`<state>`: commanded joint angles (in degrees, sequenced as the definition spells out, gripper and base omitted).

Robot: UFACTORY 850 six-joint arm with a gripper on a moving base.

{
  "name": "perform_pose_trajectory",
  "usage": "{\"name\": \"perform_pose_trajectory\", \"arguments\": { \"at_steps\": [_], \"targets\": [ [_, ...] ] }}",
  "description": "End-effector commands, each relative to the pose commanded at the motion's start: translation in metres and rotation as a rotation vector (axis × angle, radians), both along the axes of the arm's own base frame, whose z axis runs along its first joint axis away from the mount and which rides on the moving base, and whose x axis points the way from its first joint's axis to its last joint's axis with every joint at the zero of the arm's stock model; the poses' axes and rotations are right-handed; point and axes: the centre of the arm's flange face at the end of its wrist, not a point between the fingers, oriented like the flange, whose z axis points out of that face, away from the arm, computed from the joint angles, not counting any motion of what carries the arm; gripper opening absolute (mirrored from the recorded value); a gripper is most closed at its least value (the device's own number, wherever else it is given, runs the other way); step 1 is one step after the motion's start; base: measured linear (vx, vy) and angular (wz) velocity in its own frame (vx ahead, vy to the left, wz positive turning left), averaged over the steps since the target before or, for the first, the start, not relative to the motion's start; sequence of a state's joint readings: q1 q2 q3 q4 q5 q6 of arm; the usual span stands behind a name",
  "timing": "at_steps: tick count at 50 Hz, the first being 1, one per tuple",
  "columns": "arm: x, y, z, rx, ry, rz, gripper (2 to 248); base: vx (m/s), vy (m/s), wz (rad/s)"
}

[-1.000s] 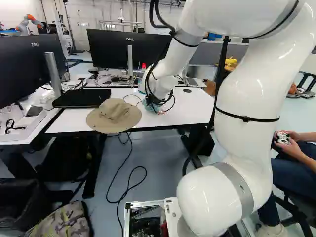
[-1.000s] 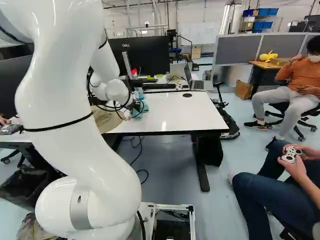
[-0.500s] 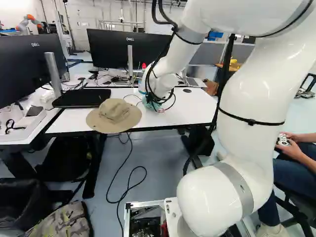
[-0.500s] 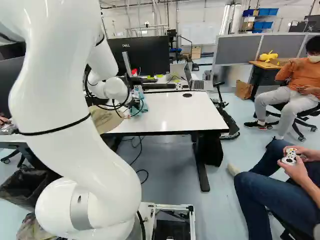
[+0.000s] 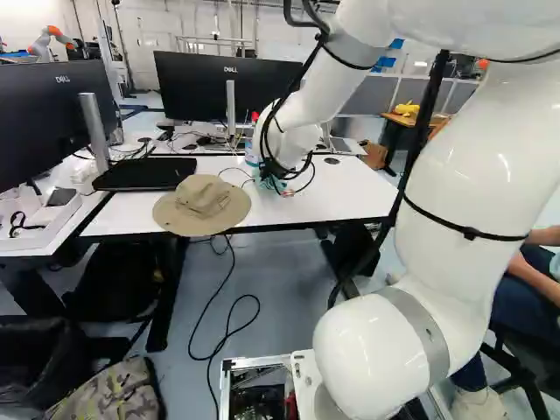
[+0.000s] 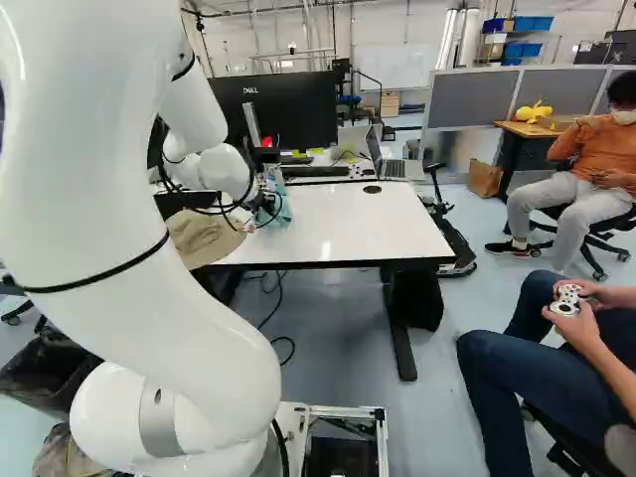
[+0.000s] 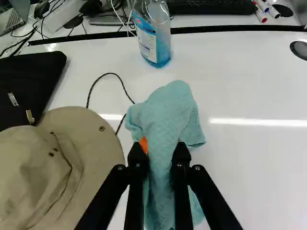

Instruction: Clean the table with the green towel

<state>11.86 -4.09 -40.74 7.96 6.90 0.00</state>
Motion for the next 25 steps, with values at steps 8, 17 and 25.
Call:
{"name": "perform_pose_trajectory", "arguments": {
  "at_steps": [8,17,25],
  "targets": [
    [-0.009,-0.001,0.006,-0.001,0.038,0.006,62,0.000,0.000,0.000],
    [-0.017,-0.002,0.013,-0.003,0.080,0.011,62,0.000,0.000,0.000],
    [-0.025,-0.003,0.019,-0.005,0.117,0.016,62,0.000,0.000,0.000]
  ]
}}
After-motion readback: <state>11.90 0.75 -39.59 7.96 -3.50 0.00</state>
